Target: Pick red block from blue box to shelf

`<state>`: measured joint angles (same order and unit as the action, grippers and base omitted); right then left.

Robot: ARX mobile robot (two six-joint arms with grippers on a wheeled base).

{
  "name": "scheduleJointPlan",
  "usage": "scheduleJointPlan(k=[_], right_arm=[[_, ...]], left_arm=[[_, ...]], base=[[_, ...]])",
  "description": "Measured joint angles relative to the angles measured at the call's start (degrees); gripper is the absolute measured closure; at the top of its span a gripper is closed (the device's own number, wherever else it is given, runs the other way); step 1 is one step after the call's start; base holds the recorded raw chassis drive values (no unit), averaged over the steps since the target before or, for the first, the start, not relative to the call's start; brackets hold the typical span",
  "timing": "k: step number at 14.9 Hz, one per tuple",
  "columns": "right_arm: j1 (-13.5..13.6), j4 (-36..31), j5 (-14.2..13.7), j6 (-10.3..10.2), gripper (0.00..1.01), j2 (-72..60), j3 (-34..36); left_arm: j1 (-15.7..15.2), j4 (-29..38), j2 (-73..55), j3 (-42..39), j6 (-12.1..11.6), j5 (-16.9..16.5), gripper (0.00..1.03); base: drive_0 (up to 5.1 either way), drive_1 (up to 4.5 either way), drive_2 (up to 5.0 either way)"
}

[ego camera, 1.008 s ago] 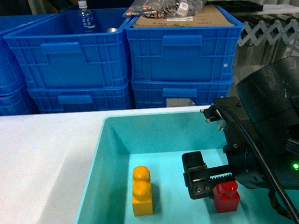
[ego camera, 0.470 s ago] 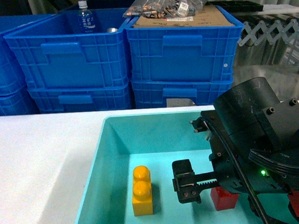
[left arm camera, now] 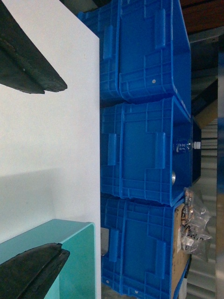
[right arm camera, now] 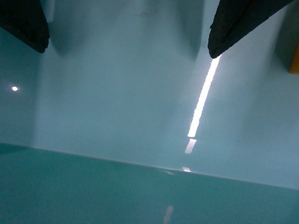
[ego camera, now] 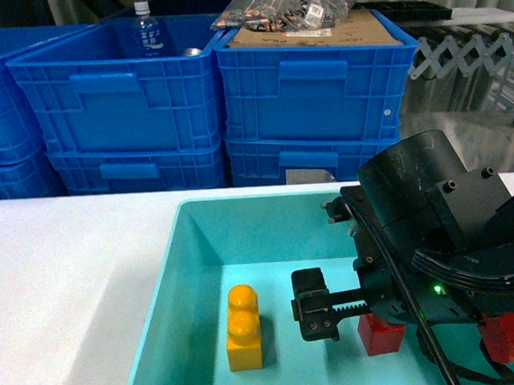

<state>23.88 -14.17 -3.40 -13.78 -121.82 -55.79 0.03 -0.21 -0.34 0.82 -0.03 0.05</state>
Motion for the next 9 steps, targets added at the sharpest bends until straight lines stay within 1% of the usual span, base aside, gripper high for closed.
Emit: scheduleJointPlan(k=[1,2,6,8,9], right_arm=[[-0.04,0.0,0.0,0.02,0.03,0.02,0.0],[-0.28,0.0,0.07,0.04,0.08,0.02,0.0],[-0.39,-0.63,-0.04,0.81,0.52,0.0,0.17],[-0.85,-0.48,-0.72,1.38,0.73,0.0,0.26],[-1.14,-0.46,-0.46,1.4,0.76,0.0,0.26]], left_arm=[[0.0,0.0,0.0,0.0,0.0,0.0,0.05],[0.0,0.0,0.0,0.0,0.0,0.0,0.05],[0.0,0.0,0.0,0.0,0.0,0.0,0.05],[0.0,0.0,0.0,0.0,0.0,0.0,0.05],[0.0,0.0,0.0,0.0,0.0,0.02,0.05]], base=[[0.0,0.0,0.0],[0.0,0.0,0.0],[0.0,0.0,0.0],[0.0,0.0,0.0],[0.0,0.0,0.0]])
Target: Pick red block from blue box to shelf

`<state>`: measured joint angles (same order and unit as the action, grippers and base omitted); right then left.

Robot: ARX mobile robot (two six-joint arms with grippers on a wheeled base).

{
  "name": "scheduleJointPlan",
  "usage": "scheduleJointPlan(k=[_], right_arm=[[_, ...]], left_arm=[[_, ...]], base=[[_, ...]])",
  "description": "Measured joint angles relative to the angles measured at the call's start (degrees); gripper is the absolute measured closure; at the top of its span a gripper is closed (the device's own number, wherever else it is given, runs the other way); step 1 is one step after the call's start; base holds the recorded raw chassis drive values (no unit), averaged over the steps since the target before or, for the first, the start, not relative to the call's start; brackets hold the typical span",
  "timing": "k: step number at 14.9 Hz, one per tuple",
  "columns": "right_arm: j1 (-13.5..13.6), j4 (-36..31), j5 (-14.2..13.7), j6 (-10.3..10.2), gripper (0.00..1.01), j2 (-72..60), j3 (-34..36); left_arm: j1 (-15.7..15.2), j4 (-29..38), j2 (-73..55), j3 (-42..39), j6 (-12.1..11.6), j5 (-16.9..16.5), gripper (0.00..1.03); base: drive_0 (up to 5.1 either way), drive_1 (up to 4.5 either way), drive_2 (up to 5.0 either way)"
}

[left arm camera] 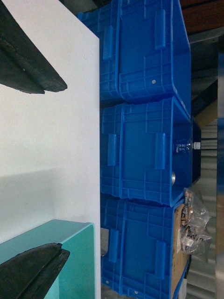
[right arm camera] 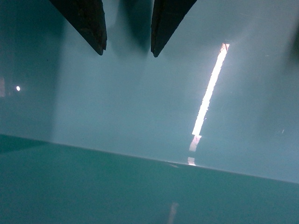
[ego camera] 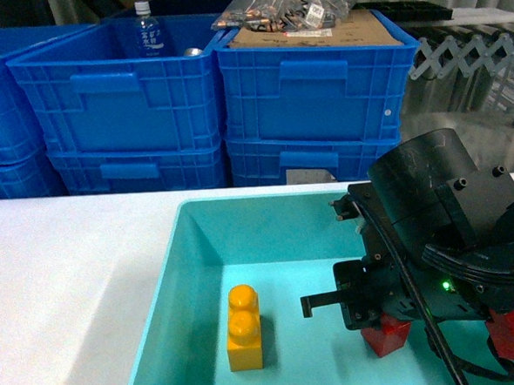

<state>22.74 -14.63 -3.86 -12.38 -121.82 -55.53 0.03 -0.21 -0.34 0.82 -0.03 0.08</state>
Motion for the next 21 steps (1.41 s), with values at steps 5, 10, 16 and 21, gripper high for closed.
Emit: scheduleJointPlan(k=[5,10,16,21], right_arm=[[-0.07,0.28,0.31,0.0,0.76,1.6,1.51],[1.49,0.74,0.83,0.96,0.76,6.4,3.06],[1.68,-1.95,-0.48,2.27,0.76,6.1,3.96],[2.01,-5.01,-0.96,4.44,0.76,8.76,5.33]], left_arm=[[0.0,0.0,0.0,0.0,0.0,-0.02,0.05],[0.0,0.0,0.0,0.0,0.0,-0.02,0.05],[0.0,0.0,0.0,0.0,0.0,-0.02,0.05],[0.0,-0.02,0.0,0.0,0.0,-0.02,0.05]], base=[[0.0,0.0,0.0],[0.0,0.0,0.0],[0.0,0.0,0.0],[0.0,0.0,0.0]])
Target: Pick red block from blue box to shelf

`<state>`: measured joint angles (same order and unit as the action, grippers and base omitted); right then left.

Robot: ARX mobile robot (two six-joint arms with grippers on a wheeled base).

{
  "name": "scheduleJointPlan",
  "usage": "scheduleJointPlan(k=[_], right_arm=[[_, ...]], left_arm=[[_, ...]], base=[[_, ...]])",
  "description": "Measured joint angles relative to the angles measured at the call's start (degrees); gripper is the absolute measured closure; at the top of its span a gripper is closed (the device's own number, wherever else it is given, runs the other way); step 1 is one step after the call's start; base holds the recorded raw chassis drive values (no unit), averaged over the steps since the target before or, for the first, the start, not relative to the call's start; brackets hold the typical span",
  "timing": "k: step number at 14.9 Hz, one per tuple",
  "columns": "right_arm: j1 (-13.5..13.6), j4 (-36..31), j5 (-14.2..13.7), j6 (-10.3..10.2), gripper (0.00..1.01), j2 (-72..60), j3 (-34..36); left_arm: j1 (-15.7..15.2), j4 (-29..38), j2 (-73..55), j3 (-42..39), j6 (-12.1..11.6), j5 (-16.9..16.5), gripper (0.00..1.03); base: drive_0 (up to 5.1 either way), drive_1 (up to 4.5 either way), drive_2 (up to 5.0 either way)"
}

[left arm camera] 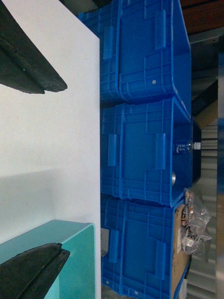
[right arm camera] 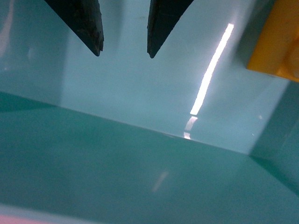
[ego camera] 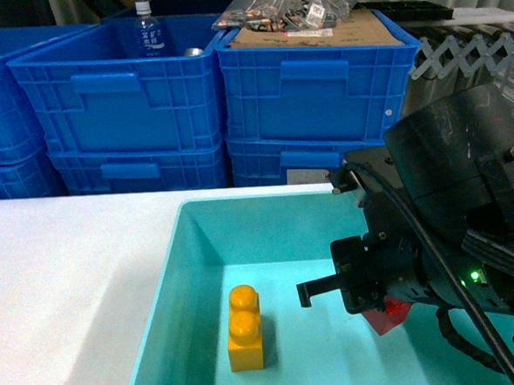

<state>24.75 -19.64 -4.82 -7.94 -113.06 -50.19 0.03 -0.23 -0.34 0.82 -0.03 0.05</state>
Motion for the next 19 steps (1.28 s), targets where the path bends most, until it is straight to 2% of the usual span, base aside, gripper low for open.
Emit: scheduleJointPlan(k=[4,7,9,11,12,13,15,17,19], right_arm=[[-0.17,-2.05,-0.15,1.86,0.76,7.5,3.74],[-3.34,-3.17,1.66,3.89,0.76,16.55,7.19],[-8.2,-1.77,3.98,5.03,0.76,25.77,10.6],[-14.86,-1.11,6.84,7.28,0.76,37.24,13.14],[-17.44,-0.31,8.15,7.58,0.76,40.96,13.49],[-21.81,-0.61,9.14,7.78,0.76,45.94,14.51],[-26.45,-1.66,8.31,7.8,0.76,50.42,16.76],[-28.37,-3.45,6.51,7.52,0.77,53.9,20.04],[-28.5,-5.81,6.23,6.84,0.77,58.34,24.83]], left_arm=[[0.0,0.02,0.0,0.0,0.0,0.0,0.05],[0.0,0.02,0.0,0.0,0.0,0.0,0.05],[0.0,0.0,0.0,0.0,0.0,-0.02,0.05],[0.0,0.02,0.0,0.0,0.0,0.0,0.05],[0.0,0.02,0.0,0.0,0.0,0.0,0.05],[0.0,0.02,0.0,0.0,0.0,-0.02,0.05],[0.0,0.02,0.0,0.0,0.0,-0.02,0.05],[0.0,0.02,0.0,0.0,0.0,0.0,0.05],[0.0,0.02,0.0,0.0,0.0,0.0,0.05]], base=[[0.0,0.0,0.0],[0.0,0.0,0.0],[0.0,0.0,0.0],[0.0,0.0,0.0],[0.0,0.0,0.0],[0.0,0.0,0.0],[0.0,0.0,0.0],[0.0,0.0,0.0],[0.0,0.0,0.0]])
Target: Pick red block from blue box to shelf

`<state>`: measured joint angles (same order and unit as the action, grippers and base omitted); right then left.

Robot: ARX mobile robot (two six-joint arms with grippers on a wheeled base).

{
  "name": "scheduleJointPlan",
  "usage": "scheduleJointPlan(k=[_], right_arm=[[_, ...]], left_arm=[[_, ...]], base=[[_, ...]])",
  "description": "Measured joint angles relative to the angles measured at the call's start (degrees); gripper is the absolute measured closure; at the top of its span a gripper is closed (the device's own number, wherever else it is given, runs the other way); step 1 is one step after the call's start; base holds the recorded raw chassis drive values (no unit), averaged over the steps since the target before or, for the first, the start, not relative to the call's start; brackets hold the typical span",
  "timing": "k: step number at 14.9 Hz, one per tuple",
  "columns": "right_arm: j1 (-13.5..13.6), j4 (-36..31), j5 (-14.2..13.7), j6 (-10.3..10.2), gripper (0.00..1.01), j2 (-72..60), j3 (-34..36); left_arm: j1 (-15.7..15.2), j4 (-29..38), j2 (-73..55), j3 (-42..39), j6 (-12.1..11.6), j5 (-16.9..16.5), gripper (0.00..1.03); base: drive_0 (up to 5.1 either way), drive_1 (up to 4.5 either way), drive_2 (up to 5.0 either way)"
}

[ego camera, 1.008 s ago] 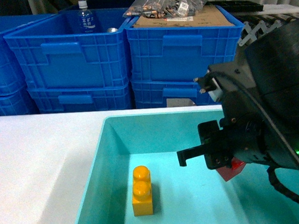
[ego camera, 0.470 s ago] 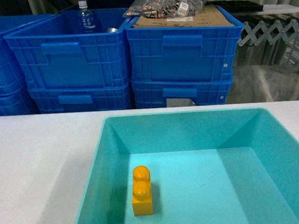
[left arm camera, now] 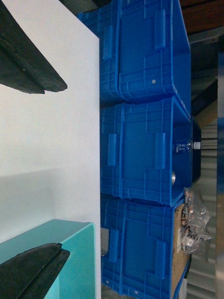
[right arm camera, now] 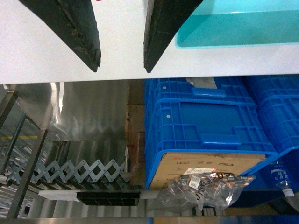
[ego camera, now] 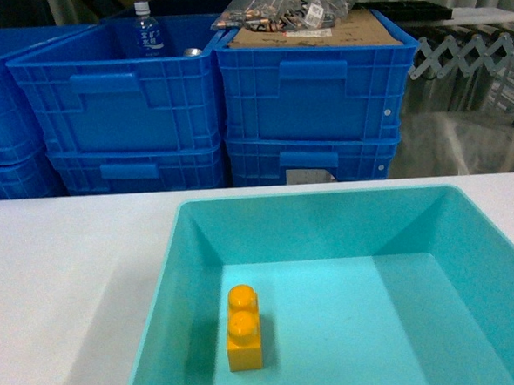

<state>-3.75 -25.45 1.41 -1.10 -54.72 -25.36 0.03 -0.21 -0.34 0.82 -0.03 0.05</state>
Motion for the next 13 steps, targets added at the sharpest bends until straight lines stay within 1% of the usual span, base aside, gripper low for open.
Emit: scheduleJointPlan(k=[1,4,5,8,10,11,13], right_arm=[[0.0,-0.61,0.09,-0.39,0.77,2.73,2.43],[0.42,-0.76,0.28,-1.03,0.77,7.65,6.86],[0.44,-1.22,0.28,-1.81,0.77,8.17,8.04],[0.52,-3.13,-0.46,-3.87,0.77,7.91,9.49],[1.51,-4.22,-1.66,-4.26,0.77,7.85,9.62],[1.51,-4.17,-1.86,-4.26,0.77,7.5,9.57],[2.62,-3.98,-2.34,-4.24,0.77,7.52,9.16]], left_arm=[[0.0,0.0,0.0,0.0,0.0,0.0,0.05],[0.0,0.0,0.0,0.0,0.0,0.0,0.05],[0.0,0.0,0.0,0.0,0.0,0.0,0.05],[0.0,0.0,0.0,0.0,0.0,0.0,0.05],[0.0,0.0,0.0,0.0,0.0,0.0,0.05],[0.0,0.0,0.0,0.0,0.0,0.0,0.05],[0.0,0.0,0.0,0.0,0.0,-0.02,0.05]], base=[[0.0,0.0,0.0],[0.0,0.0,0.0],[0.0,0.0,0.0],[0.0,0.0,0.0],[0.0,0.0,0.0],[0.0,0.0,0.0],[0.0,0.0,0.0]])
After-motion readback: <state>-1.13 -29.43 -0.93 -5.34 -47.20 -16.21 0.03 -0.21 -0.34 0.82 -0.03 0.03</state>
